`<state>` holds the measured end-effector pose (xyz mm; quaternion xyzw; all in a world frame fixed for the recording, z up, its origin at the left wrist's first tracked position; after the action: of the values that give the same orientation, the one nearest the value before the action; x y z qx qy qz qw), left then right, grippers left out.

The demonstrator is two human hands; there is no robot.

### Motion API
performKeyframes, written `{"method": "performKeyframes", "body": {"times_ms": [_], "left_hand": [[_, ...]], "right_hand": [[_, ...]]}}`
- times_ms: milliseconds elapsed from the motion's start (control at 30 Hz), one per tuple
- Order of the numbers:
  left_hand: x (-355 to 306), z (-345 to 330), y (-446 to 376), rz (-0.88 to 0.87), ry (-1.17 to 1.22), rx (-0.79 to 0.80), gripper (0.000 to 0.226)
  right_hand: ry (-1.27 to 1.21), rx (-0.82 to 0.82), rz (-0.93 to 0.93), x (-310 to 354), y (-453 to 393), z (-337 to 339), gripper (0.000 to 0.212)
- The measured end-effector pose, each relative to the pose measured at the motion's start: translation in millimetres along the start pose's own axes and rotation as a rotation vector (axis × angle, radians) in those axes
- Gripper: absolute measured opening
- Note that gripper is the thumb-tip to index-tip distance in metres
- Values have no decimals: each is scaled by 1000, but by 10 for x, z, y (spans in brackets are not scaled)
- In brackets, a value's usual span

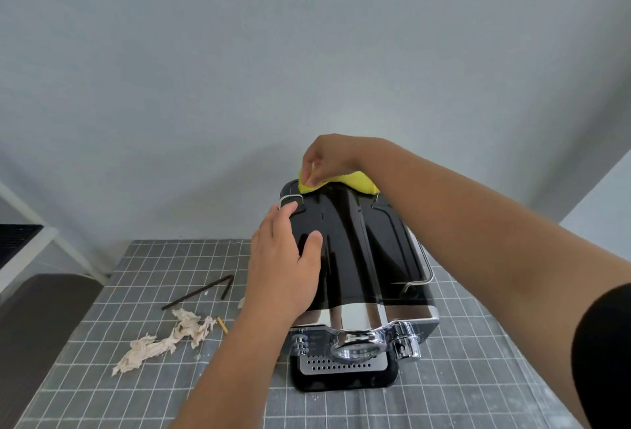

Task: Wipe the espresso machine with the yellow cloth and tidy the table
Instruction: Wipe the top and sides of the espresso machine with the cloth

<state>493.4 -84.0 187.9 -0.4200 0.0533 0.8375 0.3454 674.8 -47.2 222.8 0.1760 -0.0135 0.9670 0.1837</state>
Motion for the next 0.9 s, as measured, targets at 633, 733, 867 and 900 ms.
{"method": "performKeyframes", "body": {"times_ms": [633, 733, 867, 900], "left_hand": [[-25, 20, 17, -13, 17, -24, 47], [-29, 18, 23, -25, 15, -25, 46], [-22, 26, 14, -32, 11, -32, 47], [-27, 26, 11, -34, 9, -32, 47]], "right_hand": [[-94, -128, -120, -536, 109, 131, 3], [-56, -106, -128, -473, 22, 110, 4], [-11, -97, -62, -105, -187, -31, 11], [3, -97, -42, -4, -236, -79, 11]]}}
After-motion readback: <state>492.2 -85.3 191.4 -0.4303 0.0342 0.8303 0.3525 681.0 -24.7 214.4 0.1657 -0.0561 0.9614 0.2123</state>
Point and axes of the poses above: each hand's wrist, its own y-axis away from the middle knuckle, its own z-axis out of the back of the hand, x = y × z, the point moved 10 cm from there along -y, towards the middle knuckle, and after that the axes turned 8 degrees about -x, right-handed, at the moved point
